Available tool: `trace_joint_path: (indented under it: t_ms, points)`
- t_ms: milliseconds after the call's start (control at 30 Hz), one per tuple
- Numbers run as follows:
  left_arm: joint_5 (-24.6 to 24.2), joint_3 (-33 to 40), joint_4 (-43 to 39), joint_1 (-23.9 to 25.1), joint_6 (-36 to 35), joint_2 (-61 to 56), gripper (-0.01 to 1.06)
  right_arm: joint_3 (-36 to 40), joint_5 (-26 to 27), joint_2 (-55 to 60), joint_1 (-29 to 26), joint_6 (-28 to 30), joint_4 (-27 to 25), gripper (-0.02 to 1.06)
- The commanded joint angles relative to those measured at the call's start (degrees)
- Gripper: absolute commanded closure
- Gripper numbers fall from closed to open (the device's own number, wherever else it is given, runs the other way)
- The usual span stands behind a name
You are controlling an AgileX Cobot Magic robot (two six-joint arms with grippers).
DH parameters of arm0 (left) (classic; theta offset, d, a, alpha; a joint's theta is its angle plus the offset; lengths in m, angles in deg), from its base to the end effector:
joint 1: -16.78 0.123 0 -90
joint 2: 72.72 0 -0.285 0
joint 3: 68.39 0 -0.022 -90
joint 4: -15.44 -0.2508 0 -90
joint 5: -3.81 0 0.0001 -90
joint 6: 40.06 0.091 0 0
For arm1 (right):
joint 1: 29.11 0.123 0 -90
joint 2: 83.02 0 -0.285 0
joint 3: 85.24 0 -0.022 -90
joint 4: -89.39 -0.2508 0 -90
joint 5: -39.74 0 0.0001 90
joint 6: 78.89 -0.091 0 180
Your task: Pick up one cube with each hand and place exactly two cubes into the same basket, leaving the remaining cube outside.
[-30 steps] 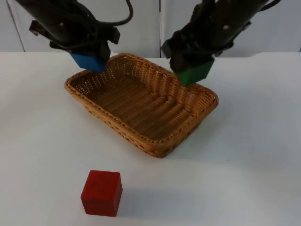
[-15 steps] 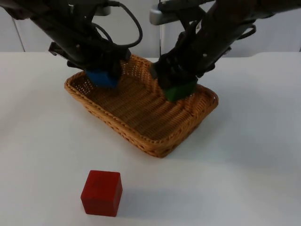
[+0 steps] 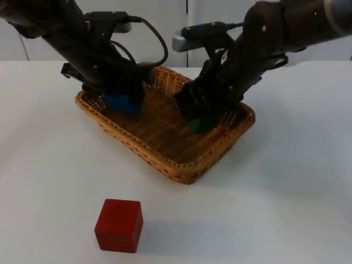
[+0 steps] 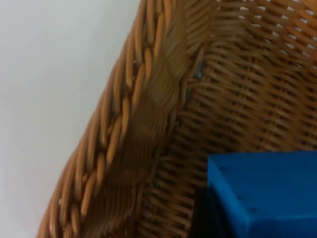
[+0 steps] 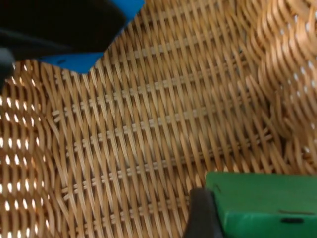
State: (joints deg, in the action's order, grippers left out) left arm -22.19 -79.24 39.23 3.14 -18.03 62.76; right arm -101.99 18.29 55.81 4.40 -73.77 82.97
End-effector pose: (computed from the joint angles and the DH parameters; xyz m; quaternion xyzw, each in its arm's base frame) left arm 0.4515 -0.1262 0.1219 0.1411 0.9489 -0.1159 0.2572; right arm 0.4089 0.2752 0.1230 -0.2730 0.9092 0.1113 0.2941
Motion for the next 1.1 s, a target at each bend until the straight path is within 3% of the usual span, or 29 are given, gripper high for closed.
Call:
trace_joint_path:
  t_ms: [0, 300, 433, 733, 867, 900, 1033, 1067]
  points:
    - [0.75, -0.34, 1.09, -0.30, 0.15, -0.19, 1.05, -0.30, 1.13, 0.56, 0.35, 0.25, -0.19, 1.05]
    - [0.00, -0.34, 1.09, -0.30, 0.15, -0.08, 1.05, -0.30, 0.23, 0.68, 0.35, 0.25, -0.29, 1.00]
    - [-0.90, -0.34, 0.98, -0.30, 0.15, 0.91, 1.05, -0.30, -0.15, 0.68, 0.35, 0.25, -0.29, 0.84]
    - [-2.17, -0.34, 0.98, -0.30, 0.15, 1.72, 1.02, -0.30, -0.40, 0.68, 0.35, 0.03, -0.29, 0.67]
    - [-2.17, -0.34, 0.98, -0.30, 0.24, 1.72, 0.63, -0.30, -1.04, 0.68, 0.35, 0.03, -0.29, 0.50]
    - [-2.17, -0.34, 0.98, -0.30, 0.24, 1.72, 0.63, -0.30, -1.04, 0.68, 0.35, 0.03, -0.29, 0.50]
    - [-2.17, -0.34, 0.98, -0.30, 0.24, 1.37, 0.16, -0.30, -1.12, 0.43, 0.35, 0.03, -0.29, 0.36]
    - [-2.17, -0.34, 0.98, -0.30, 0.24, 1.37, 0.16, -0.30, -1.12, 0.43, 0.35, 0.03, -0.29, 0.36]
